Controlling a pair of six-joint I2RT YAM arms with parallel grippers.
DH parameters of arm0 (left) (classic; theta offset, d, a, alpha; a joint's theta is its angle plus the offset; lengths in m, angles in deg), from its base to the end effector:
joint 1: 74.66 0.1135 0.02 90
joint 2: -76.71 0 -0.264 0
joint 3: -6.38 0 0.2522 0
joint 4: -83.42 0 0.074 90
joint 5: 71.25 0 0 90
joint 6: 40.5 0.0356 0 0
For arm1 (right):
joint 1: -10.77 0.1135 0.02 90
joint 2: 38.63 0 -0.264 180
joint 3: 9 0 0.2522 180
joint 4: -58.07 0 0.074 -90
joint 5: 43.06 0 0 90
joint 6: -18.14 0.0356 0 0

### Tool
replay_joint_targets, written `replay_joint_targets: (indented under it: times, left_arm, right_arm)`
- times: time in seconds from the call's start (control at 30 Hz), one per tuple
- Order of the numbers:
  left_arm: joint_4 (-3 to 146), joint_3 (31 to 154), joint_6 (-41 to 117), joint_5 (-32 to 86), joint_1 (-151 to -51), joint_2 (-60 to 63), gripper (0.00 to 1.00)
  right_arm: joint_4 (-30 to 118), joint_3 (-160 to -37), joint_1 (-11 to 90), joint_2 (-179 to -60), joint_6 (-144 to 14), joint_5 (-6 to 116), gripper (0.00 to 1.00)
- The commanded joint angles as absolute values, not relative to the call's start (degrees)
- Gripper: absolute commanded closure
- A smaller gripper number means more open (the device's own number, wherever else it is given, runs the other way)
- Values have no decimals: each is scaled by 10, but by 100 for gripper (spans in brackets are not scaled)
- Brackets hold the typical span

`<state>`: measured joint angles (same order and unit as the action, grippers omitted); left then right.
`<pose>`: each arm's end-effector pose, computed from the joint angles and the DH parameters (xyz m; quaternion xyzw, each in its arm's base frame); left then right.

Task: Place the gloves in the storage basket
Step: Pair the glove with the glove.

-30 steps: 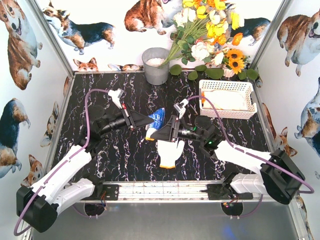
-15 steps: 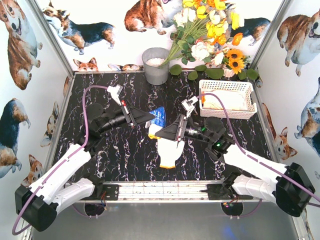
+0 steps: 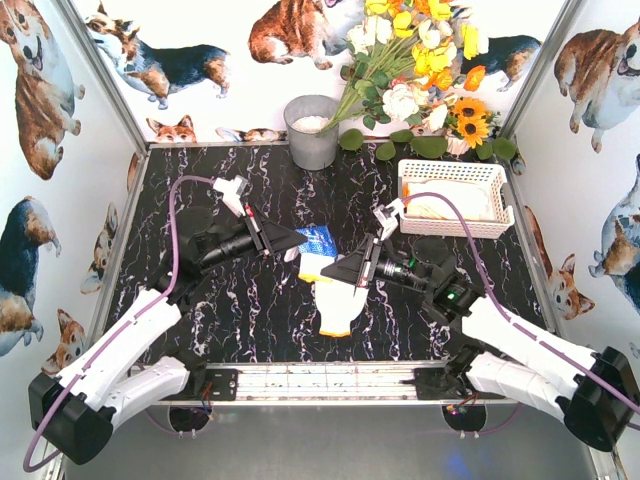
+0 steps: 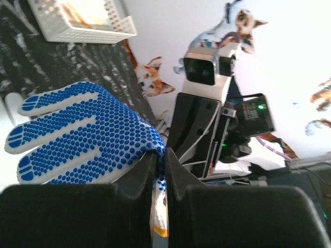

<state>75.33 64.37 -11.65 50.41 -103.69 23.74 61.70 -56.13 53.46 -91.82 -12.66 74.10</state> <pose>0.1801 -0.1213 0.3407 -0.0128 0.7229 -0.6085 0.3270 0.1494 0.1599 0.2938 -0.0600 0.7178 0.6291 0.2922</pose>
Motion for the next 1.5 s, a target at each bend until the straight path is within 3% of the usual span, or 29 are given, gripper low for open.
replay_joint_targets:
  times: [0.0,0.27,0.67,0.93,1.27,1.47]
  left_arm:
    - [674,641,-66,448,-1041,223,100]
    - [696,627,-38,427,-1062,129,100]
    - [705,792,87,397,-1093,-55,100]
    - [753,743,93,402,-1110,-144,100]
    - [749,710,75,378,-1134,-160,100]
    - [744,670,61,361,-1140,-120,78]
  right_arm:
    - [447,-603,536,-897,-161,671,100]
    - [343,-596,513,-909,-163,615,100]
    - [272,-667,431,-929,-256,606,100]
    - [279,-604,431,-953,-244,612,100]
    - [287,-557,434,-962,-204,666,100]
    - [292,-541,443,-970,-189,683,100]
